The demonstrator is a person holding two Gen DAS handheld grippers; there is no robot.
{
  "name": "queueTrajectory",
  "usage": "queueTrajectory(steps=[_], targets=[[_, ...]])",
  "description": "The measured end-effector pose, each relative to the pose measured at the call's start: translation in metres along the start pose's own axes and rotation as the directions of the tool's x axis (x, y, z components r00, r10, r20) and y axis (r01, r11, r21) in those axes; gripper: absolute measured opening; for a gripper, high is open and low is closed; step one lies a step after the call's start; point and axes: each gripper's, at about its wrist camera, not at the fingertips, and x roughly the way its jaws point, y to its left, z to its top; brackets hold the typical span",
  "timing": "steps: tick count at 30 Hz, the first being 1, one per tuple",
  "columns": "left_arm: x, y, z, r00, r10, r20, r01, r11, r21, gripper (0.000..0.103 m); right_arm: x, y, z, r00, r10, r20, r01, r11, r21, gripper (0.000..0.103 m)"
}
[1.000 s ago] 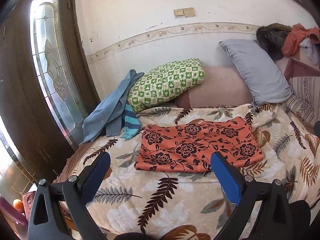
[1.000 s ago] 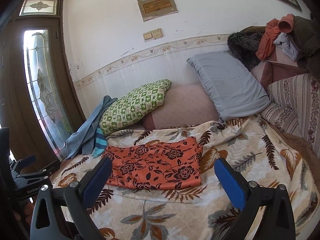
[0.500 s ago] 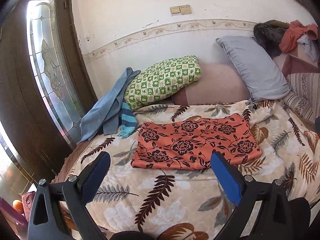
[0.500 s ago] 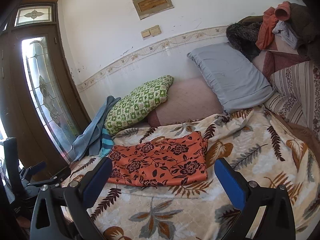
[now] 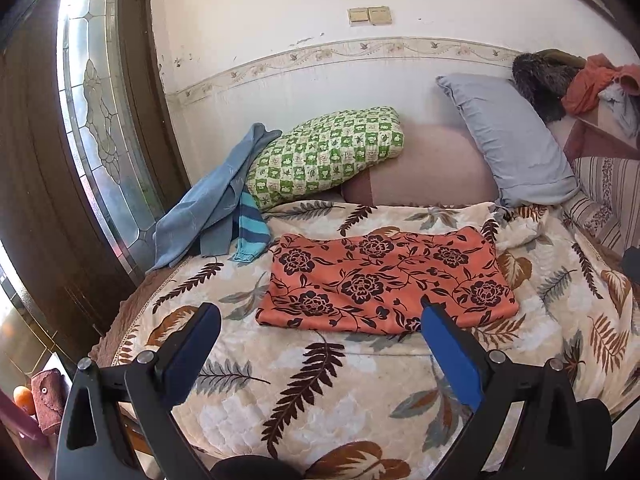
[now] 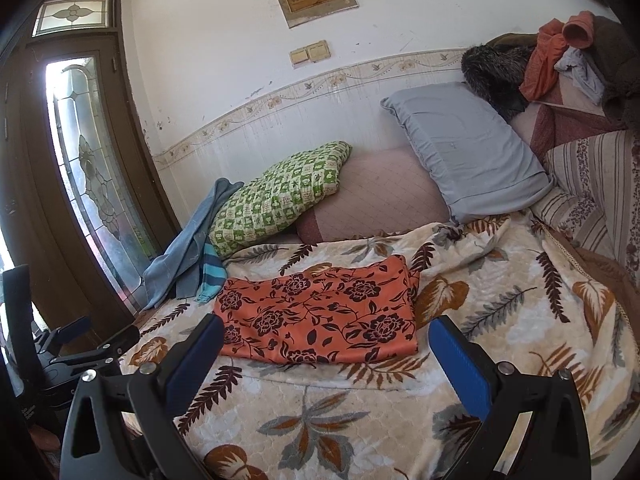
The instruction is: Fold small clothes
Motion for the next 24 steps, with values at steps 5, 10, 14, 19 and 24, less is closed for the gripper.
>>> queueTrajectory(steps=[5, 10, 14, 19, 24], targets=[[-0.002, -0.013, 0.000, 1.000, -0.023, 0.014, 0.022, 0.999, 0.029, 0.100, 0.001, -0.007, 0.001, 0.999, -0.043, -0.009, 0.043, 0.999, -0.007, 0.103], [0.001, -0.022, 0.000, 0.998, -0.055, 0.000, 0.055, 0.997, 0.046, 0.100, 0.012, -0.020, -0.003, 0.995, -0.075, -0.061, 0.077, 0.997, 0.026, 0.103], [0.002, -0.018, -0.003, 0.998, -0.069, 0.003, 0.069, 0.997, 0.035, 0.100, 0.016, -0.022, -0.005, 0.994, -0.073, -0.080, 0.077, 0.995, 0.055, 0.103], [0.022, 0.003, -0.010, 0.996, -0.055, -0.064, 0.054, 0.998, -0.009, 0.100, 0.032, -0.013, -0.013, 0.989, -0.062, -0.132, 0.066, 0.997, 0.029, 0.103], [0.041, 0.033, -0.020, 0.997, 0.042, -0.063, -0.043, 0.999, -0.014, 0.100, 0.051, -0.009, -0.017, 0.984, -0.029, -0.173, 0.039, 0.998, 0.054, 0.103]])
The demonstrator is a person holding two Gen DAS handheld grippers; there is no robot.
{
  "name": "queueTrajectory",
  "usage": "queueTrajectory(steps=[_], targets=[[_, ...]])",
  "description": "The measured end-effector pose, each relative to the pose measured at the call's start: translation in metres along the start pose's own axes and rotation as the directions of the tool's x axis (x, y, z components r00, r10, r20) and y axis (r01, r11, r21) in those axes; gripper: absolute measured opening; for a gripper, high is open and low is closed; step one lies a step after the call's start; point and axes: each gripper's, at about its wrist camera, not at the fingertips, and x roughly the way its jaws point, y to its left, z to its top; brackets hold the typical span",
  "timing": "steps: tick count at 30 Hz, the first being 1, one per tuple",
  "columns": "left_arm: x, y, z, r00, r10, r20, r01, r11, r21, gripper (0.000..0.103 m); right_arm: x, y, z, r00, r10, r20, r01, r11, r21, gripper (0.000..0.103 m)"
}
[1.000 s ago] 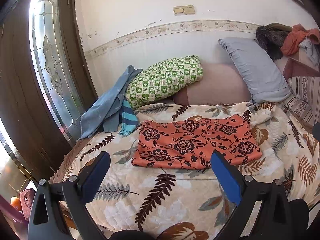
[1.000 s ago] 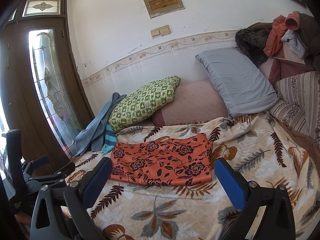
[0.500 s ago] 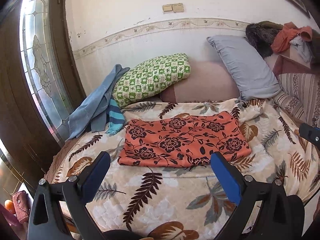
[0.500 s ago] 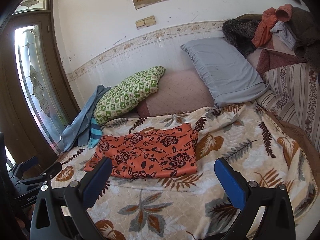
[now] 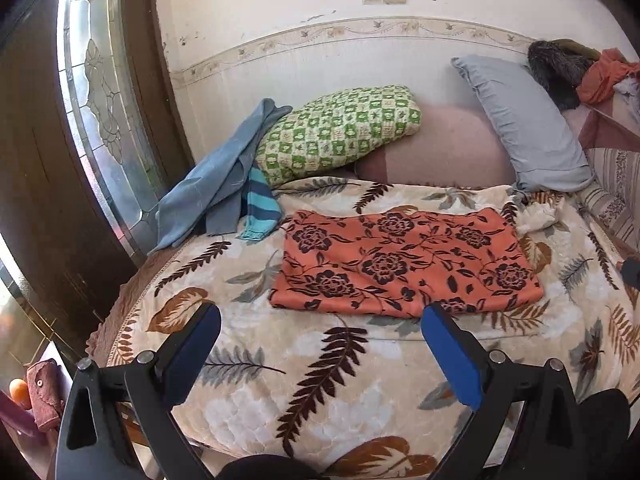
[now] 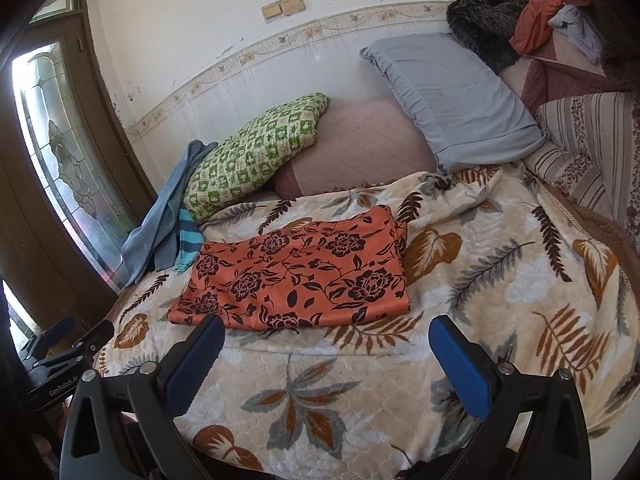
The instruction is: Fold small clothes
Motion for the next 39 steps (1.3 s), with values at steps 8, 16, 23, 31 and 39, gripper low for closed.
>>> queueTrajectory(steps=[8, 16, 23, 31, 39], targets=[[0.039, 0.027, -0.010, 0.997, 0.036, -0.063, -0.037, 0.999, -0.010, 0.100, 0.034, 0.007, 0.002, 0.999, 0.026, -0.039, -0.026, 1.000, 0.004, 0.098], [0.090, 0.043, -0.009, 0.988, 0.036, -0.147, -0.045, 0.997, -0.058, 0.100, 0.078, -0.003, 0.015, 0.994, 0.029, -0.104, -0.024, 0.998, 0.050, 0.095], [0.120, 0.047, -0.017, 0.973, 0.050, -0.223, -0.071, 0.994, -0.086, 0.100, 0.142, 0.010, 0.020, 0.977, 0.121, -0.173, -0.112, 0.992, 0.060, 0.095], [0.152, 0.039, -0.022, 0.936, 0.012, -0.352, -0.054, 0.992, -0.111, 0.100, 0.268, 0.043, 0.015, 0.922, 0.171, -0.348, -0.170, 0.985, 0.034, 0.056], [0.194, 0.064, -0.027, 0.890, -0.052, -0.453, -0.081, 0.959, -0.270, 0.100, 0.290, 0.020, 0.001, 0.892, 0.080, -0.444, -0.093, 0.996, -0.006, 0.052]])
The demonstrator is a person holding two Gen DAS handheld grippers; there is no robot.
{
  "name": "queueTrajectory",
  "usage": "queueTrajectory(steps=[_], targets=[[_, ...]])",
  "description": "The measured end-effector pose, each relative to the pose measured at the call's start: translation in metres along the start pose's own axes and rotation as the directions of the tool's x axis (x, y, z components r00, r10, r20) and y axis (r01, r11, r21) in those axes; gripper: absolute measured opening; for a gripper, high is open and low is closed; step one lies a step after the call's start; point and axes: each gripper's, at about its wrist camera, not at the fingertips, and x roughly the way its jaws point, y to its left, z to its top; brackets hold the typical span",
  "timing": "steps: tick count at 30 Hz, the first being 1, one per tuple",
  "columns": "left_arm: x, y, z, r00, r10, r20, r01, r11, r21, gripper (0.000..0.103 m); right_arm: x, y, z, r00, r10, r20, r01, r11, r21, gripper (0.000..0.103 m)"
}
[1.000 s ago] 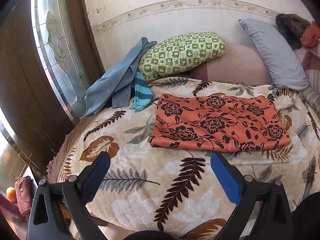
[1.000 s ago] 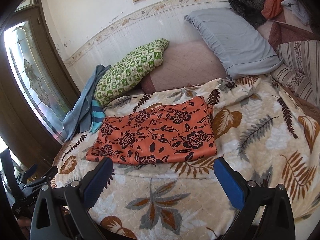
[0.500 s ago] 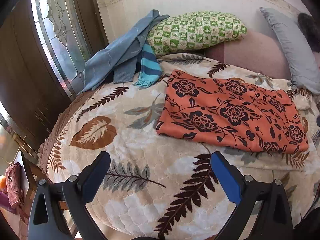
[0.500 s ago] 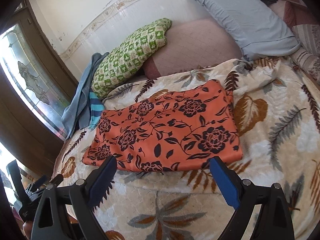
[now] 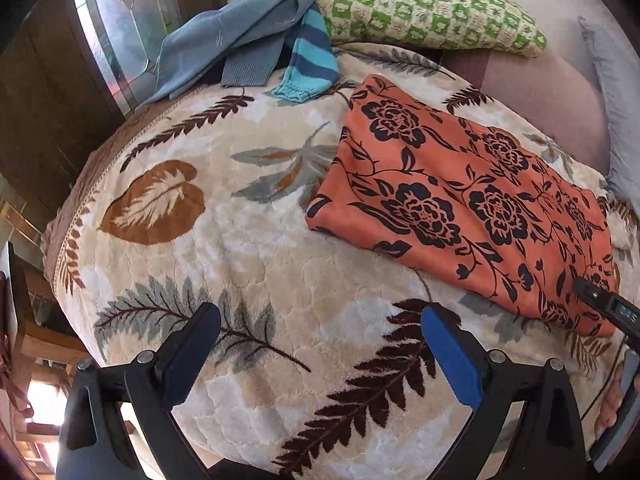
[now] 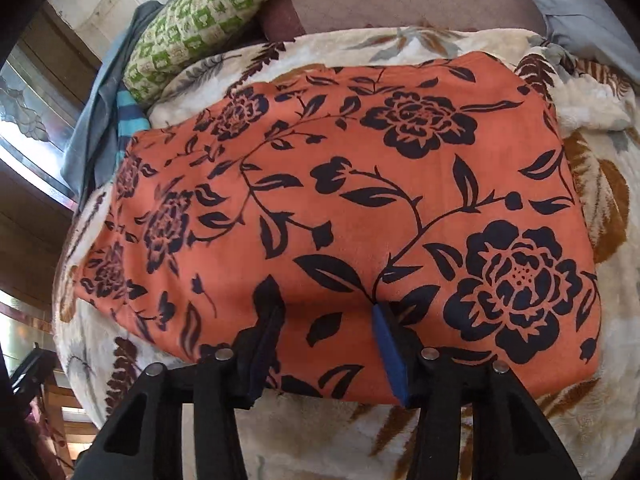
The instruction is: Fold small clothes
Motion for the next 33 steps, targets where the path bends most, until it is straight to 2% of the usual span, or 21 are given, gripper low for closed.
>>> queueTrajectory(steps=[3, 6, 9, 11, 13, 15, 18, 22, 24, 26, 29, 33], targets=[[0.013, 0.009, 0.009, 0.999, -0.026, -0.025, 0.024, 0.997, -0.073, 0.100, -0.020, -0.001, 0.000, 0.999, 0.008, 0.052, -0.008, 1.000, 0.003, 0.052], [0.031, 0.012, 0.020, 0.991, -0.111, -0.071, 0.100, 0.984, -0.148, 0.100, -0.025, -0.008, -0.001, 0.998, 0.033, 0.056, -0.035, 0.999, 0.036, 0.052], [0.044, 0.004, 0.027, 0.980, -0.180, -0.083, 0.159, 0.965, -0.206, 0.094, -0.028, -0.017, -0.004, 0.998, 0.025, 0.055, -0.027, 0.999, 0.043, 0.052], [0.053, -0.003, 0.033, 0.969, -0.233, -0.084, 0.208, 0.950, -0.232, 0.078, -0.033, -0.024, -0.008, 0.998, 0.008, 0.064, -0.010, 0.999, 0.033, 0.052], [0.067, -0.009, 0.037, 0.959, -0.265, -0.103, 0.231, 0.937, -0.260, 0.068, -0.041, -0.033, -0.011, 0.997, -0.007, 0.079, 0.004, 1.000, 0.028, 0.052], [0.078, -0.011, 0.038, 0.955, -0.273, -0.120, 0.227, 0.927, -0.298, 0.064, -0.044, -0.039, -0.012, 0.995, -0.017, 0.095, 0.014, 0.999, 0.032, 0.052], [0.086, -0.014, 0.043, 0.948, -0.303, -0.098, 0.256, 0.908, -0.333, 0.056, -0.047, -0.048, -0.011, 0.993, -0.027, 0.113, 0.022, 0.999, 0.049, 0.052], [0.098, -0.016, 0.059, 0.951, -0.302, -0.073, 0.256, 0.895, -0.365, 0.045, -0.045, -0.050, -0.008, 0.993, -0.022, 0.119, 0.016, 0.998, 0.053, 0.052], [0.103, -0.014, 0.062, 0.948, -0.314, -0.046, 0.270, 0.876, -0.401, 0.041, -0.044, -0.047, -0.006, 0.992, -0.019, 0.124, 0.014, 0.999, 0.046, 0.052], [0.106, -0.012, 0.064, 0.948, -0.318, -0.021, 0.281, 0.865, -0.415, 0.032, -0.043, -0.044, -0.005, 0.991, -0.015, 0.131, 0.011, 0.999, 0.036, 0.052], [0.105, -0.014, 0.063, 0.951, -0.307, 0.011, 0.285, 0.869, -0.405, 0.022, -0.042, -0.041, -0.005, 0.989, -0.027, 0.144, 0.024, 0.999, 0.029, 0.052], [0.086, -0.021, 0.066, 0.957, -0.284, 0.055, 0.285, 0.896, -0.341, 0.017, -0.040, -0.046, -0.003, 0.988, -0.036, 0.150, 0.029, 0.998, 0.051, 0.052]])
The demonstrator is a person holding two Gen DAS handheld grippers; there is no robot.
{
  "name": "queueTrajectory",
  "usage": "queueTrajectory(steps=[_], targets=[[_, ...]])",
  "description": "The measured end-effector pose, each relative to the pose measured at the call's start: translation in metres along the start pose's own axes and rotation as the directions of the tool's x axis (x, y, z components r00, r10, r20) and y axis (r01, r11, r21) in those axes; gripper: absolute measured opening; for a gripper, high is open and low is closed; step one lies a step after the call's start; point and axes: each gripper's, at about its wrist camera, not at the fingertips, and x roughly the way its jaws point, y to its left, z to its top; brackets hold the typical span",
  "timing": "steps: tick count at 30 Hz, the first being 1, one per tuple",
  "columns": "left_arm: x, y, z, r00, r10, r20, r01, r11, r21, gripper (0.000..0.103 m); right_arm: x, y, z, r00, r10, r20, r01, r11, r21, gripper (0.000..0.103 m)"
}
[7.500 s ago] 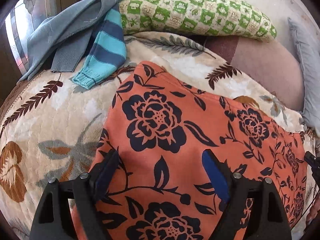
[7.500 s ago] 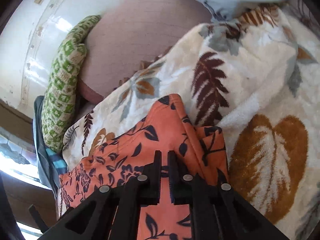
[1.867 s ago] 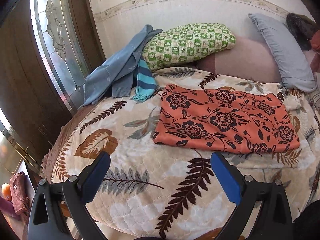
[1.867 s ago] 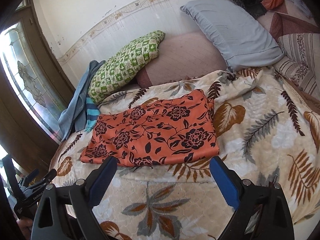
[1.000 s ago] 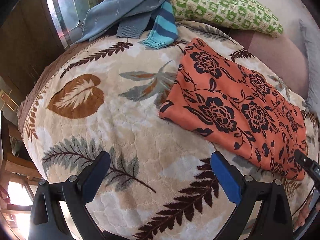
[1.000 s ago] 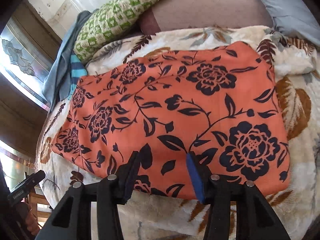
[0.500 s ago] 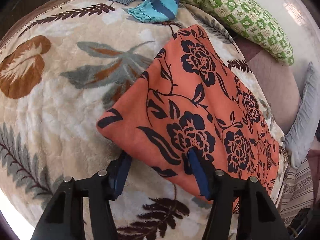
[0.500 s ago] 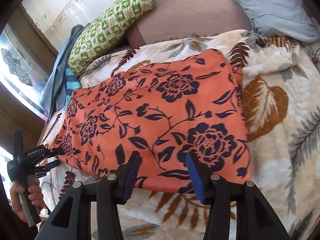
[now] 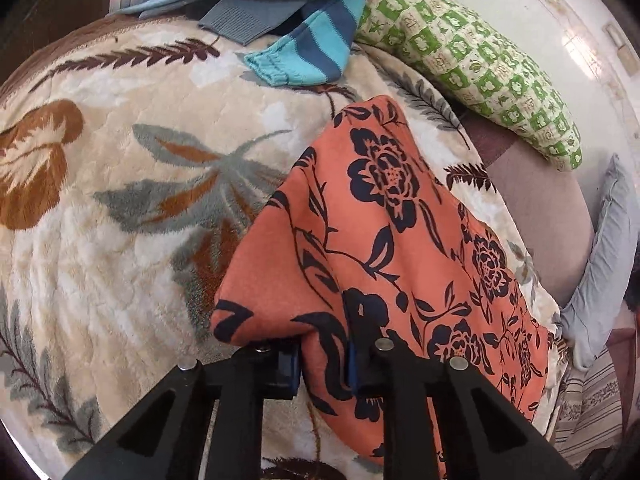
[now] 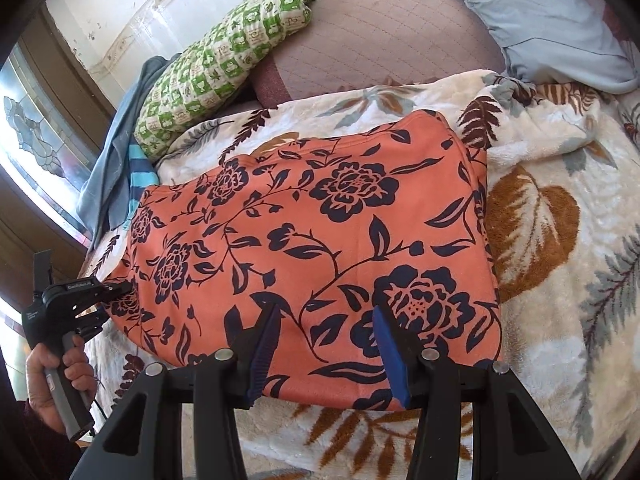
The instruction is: Fold small clothes
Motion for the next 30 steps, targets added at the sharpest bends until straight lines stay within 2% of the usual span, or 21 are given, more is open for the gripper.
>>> queueTrajectory(steps=[4, 7, 10, 15, 20, 22, 24, 26, 28, 30], targets=[[-0.035, -0.036, 0.002, 0.996, -0.019, 0.089, 0.007, 0.990, 0.140, 0.017, -0.004, -0.012, 0.002, 1.000, 0.008, 0.018, -0.008, 0.999, 0.039, 0.052], [-0.061, -0.073, -0.002, 0.990, -0.033, 0.135, -0.003, 0.964, 0.264, 0.016, -0.011, -0.022, 0.004, 0.999, -0.003, 0.042, 0.000, 0.998, 0.068, 0.052], [-0.084, -0.113, -0.016, 0.984, -0.069, 0.164, 0.001, 0.925, 0.380, 0.014, -0.017, -0.038, 0.005, 0.998, -0.005, 0.056, -0.001, 0.993, 0.120, 0.052], [-0.102, -0.193, -0.058, 0.980, -0.118, 0.162, 0.010, 0.834, 0.551, 0.014, -0.032, -0.075, 0.011, 0.996, -0.012, 0.090, -0.009, 0.974, 0.227, 0.052], [-0.095, -0.268, -0.131, 0.980, -0.183, 0.078, 0.081, 0.726, 0.683, 0.012, -0.052, -0.124, 0.015, 0.990, -0.033, 0.139, -0.018, 0.934, 0.357, 0.052], [-0.080, -0.294, -0.169, 0.981, -0.195, 0.022, 0.118, 0.677, 0.726, 0.012, -0.059, -0.144, 0.016, 0.986, -0.051, 0.156, -0.017, 0.915, 0.403, 0.052], [-0.054, -0.314, -0.207, 0.983, -0.178, -0.034, 0.142, 0.640, 0.755, 0.012, -0.066, -0.165, 0.016, 0.982, -0.076, 0.171, -0.008, 0.895, 0.446, 0.052], [-0.021, -0.325, -0.240, 0.981, -0.149, -0.125, 0.191, 0.617, 0.763, 0.012, -0.074, -0.185, 0.016, 0.977, -0.102, 0.186, -0.001, 0.875, 0.484, 0.052], [0.006, -0.326, -0.265, 0.974, -0.072, -0.215, 0.213, 0.610, 0.763, 0.012, -0.081, -0.203, 0.016, 0.973, -0.127, 0.195, 0.008, 0.855, 0.518, 0.056], [0.005, -0.322, -0.274, 0.961, -0.076, -0.265, 0.257, 0.595, 0.762, 0.012, -0.085, -0.217, 0.017, 0.967, -0.148, 0.206, 0.011, 0.837, 0.546, 0.060]])
